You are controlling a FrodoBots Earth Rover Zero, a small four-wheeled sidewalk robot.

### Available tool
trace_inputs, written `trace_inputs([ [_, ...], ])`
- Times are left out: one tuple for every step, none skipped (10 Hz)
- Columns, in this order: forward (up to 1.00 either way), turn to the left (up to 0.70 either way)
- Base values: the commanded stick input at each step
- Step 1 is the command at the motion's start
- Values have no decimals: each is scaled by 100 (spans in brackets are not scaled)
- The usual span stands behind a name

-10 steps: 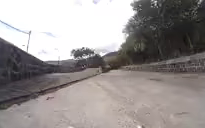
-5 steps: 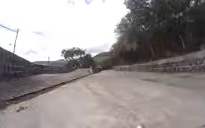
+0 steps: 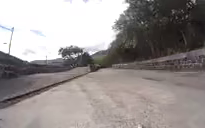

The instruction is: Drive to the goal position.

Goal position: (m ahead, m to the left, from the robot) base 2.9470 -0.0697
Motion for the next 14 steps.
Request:
trace_inputs([
  [100,0],
  [100,0],
  [100,0],
  [100,0],
  [100,0],
  [100,0],
  [100,0],
  [100,0],
  [100,0],
  [100,0],
  [100,0],
  [100,0],
  [100,0],
  [100,0],
])
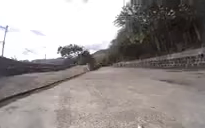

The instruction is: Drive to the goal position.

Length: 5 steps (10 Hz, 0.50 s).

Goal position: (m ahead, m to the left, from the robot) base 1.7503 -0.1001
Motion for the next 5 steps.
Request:
trace_inputs([
  [100,0],
  [100,0],
  [100,0],
  [100,0],
  [100,0],
])
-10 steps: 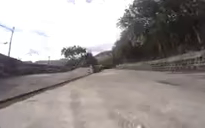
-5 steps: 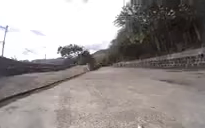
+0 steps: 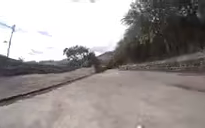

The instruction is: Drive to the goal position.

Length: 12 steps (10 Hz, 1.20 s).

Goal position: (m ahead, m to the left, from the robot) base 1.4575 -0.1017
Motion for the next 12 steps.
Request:
trace_inputs([
  [100,0],
  [100,0],
  [100,0],
  [100,0],
  [100,0],
  [100,0],
  [100,0],
  [100,0],
  [100,-11],
  [100,-27],
  [100,-39],
  [100,-32],
])
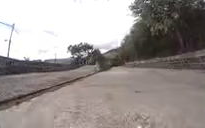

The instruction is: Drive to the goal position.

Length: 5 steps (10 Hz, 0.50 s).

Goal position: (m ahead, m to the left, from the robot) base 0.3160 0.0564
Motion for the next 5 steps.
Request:
trace_inputs([
  [100,-24],
  [100,-17],
  [100,-9],
  [100,-2],
  [100,0],
])
